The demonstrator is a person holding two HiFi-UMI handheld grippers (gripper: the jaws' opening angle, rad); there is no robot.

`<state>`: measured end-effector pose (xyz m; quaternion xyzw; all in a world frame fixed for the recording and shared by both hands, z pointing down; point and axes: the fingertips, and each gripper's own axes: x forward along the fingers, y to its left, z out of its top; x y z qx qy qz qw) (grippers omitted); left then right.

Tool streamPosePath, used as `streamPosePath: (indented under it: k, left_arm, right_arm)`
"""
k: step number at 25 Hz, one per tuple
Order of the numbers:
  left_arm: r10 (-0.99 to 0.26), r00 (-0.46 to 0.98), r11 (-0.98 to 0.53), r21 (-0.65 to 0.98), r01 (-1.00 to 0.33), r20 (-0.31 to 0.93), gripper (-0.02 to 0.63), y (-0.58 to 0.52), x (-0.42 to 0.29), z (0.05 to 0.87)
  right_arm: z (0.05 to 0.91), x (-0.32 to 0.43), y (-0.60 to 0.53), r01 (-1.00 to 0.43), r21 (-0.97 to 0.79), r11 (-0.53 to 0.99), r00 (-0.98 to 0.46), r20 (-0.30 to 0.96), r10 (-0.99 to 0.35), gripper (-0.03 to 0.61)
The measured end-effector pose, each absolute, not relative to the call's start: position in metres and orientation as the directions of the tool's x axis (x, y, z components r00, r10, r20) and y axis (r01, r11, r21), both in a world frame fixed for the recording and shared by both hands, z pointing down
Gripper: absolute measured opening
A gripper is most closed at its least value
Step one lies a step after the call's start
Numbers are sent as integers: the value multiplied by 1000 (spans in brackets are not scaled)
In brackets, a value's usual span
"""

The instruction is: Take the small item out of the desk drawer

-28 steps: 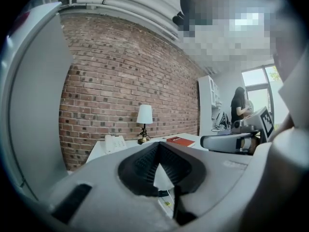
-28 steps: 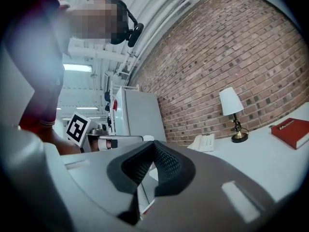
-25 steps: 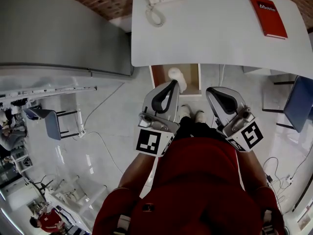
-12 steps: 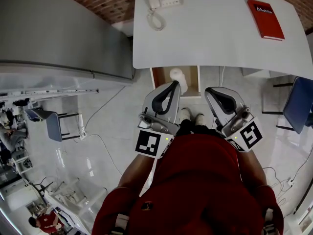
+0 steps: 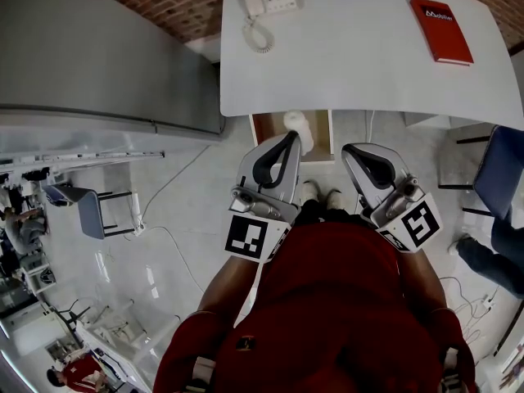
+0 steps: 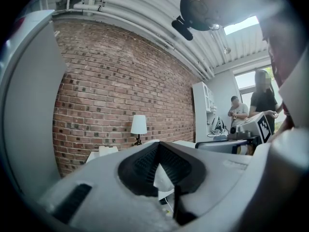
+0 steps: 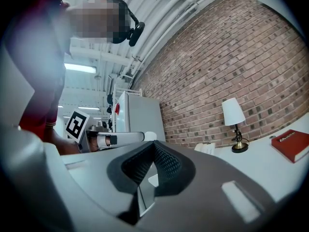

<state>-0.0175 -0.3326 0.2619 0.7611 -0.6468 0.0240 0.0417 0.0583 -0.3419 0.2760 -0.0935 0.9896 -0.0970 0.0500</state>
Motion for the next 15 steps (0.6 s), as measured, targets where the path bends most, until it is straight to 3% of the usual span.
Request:
streamPosePath:
  k: [15]
  left_arm:
    - [-980,173,-169,45,-985,100,6,-330,-17,256]
  right_arm:
    - [270,64,-342,-191,-197,961,-976,-69,-208,12]
